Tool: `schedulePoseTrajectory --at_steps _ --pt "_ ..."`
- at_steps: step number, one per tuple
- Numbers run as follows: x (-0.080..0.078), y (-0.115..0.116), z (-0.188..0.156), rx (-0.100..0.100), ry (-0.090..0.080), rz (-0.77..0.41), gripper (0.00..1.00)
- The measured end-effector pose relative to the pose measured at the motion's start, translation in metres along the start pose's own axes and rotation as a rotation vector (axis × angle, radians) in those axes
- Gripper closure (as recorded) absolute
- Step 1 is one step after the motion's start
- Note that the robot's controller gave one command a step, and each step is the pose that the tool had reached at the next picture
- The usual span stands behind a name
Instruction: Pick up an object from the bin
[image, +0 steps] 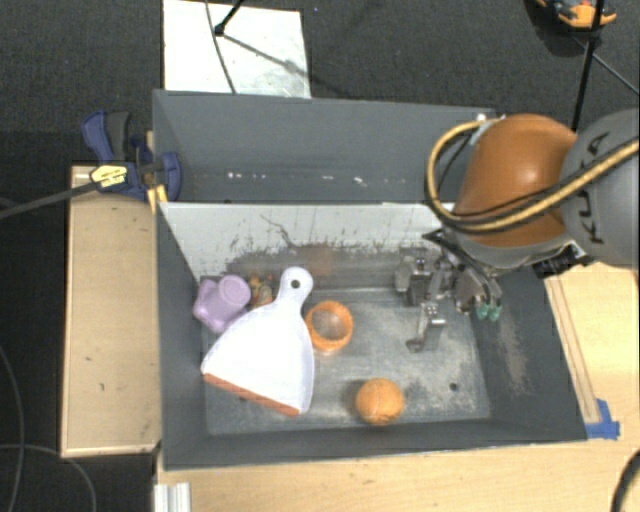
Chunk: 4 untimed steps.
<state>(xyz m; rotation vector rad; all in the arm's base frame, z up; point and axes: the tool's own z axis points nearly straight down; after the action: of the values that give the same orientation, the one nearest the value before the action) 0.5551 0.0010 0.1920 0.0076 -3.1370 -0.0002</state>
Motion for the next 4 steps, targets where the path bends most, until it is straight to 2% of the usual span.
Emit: schedulePoseTrajectory --at_steps 1,2,3,4 --pt "-0.001 0.0 -0.005 0.0 -0.008 0.0 0.0" --pt "-0.016 0.051 0.06 0.0 -0.013 -0.071 0.0" --pt "-0.028 0.09 0.058 0.0 -0.003 -0.302 0.0" --pt "-0.032 0.111 0.018 -0.001 -0.01 -0.293 0.0"
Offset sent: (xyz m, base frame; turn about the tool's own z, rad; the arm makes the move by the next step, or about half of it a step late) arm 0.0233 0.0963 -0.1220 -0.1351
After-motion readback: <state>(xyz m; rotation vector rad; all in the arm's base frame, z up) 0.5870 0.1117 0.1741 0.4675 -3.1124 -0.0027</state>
